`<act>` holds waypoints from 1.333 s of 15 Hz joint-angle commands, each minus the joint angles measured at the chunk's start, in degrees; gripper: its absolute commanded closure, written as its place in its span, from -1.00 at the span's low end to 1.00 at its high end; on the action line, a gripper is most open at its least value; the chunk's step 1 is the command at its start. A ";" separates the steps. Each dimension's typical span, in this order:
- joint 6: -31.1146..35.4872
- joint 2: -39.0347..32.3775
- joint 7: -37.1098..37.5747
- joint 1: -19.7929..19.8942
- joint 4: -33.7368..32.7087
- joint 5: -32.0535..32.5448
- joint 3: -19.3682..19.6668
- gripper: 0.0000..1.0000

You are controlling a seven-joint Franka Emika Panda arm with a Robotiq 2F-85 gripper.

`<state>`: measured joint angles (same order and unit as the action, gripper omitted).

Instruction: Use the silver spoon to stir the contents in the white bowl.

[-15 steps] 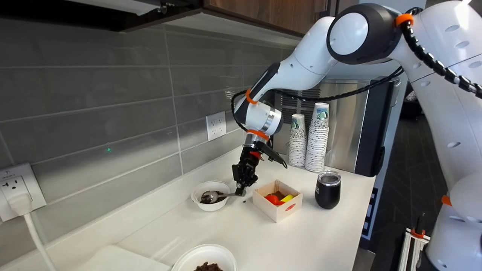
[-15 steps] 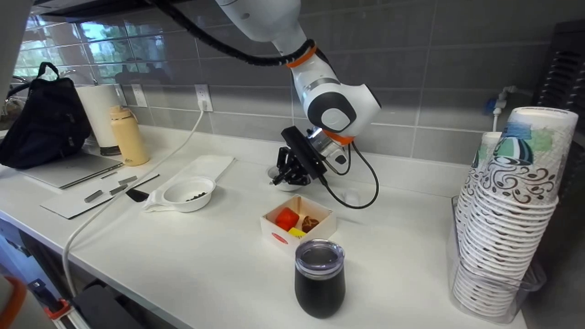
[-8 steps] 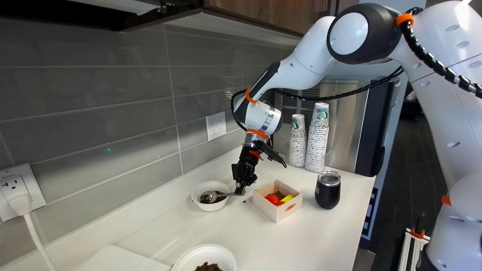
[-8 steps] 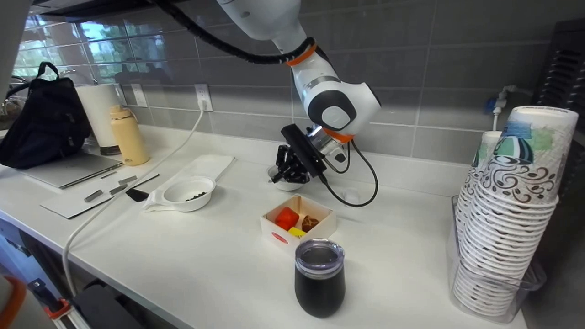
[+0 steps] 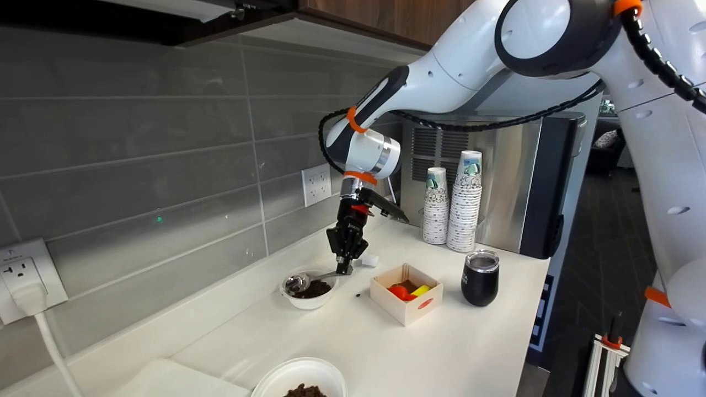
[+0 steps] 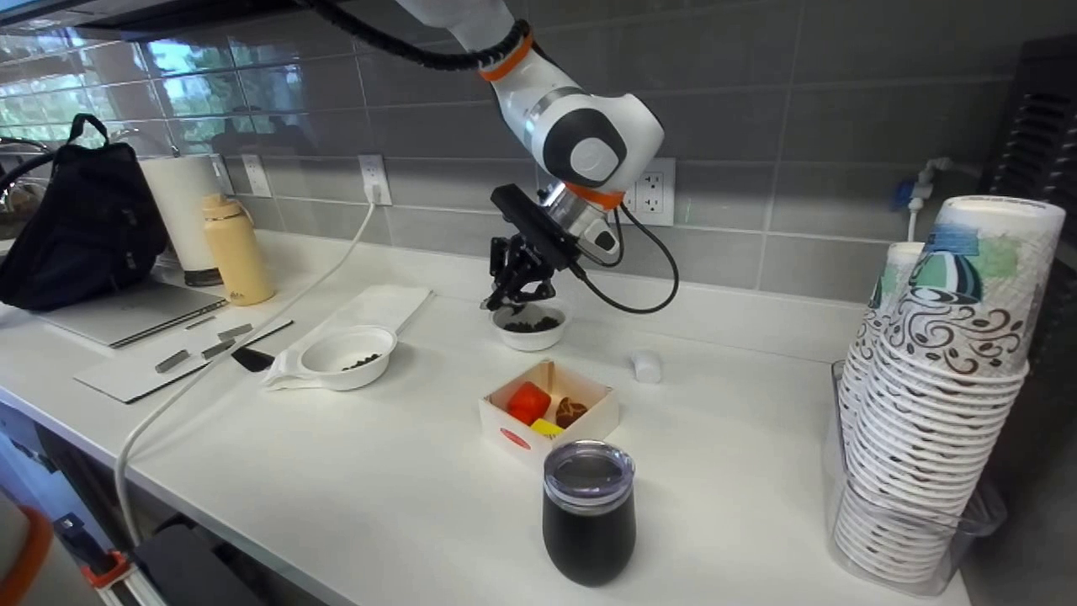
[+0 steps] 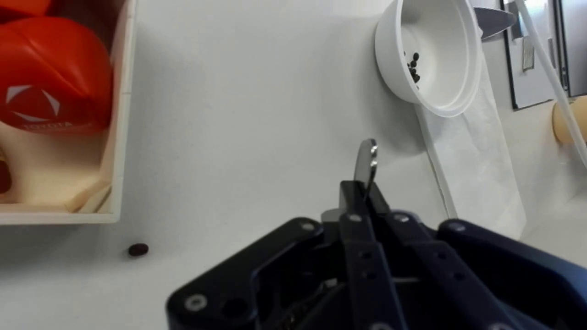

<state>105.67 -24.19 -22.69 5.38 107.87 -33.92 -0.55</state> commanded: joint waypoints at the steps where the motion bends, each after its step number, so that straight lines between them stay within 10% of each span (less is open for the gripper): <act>1: -0.91 2.89 8.66 -2.37 0.37 7.24 0.04 0.98; 20: 9.68 3.94 26.87 -7.66 1.20 29.44 0.19 0.98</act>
<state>115.34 -20.56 1.17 -0.72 108.29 -8.07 -0.61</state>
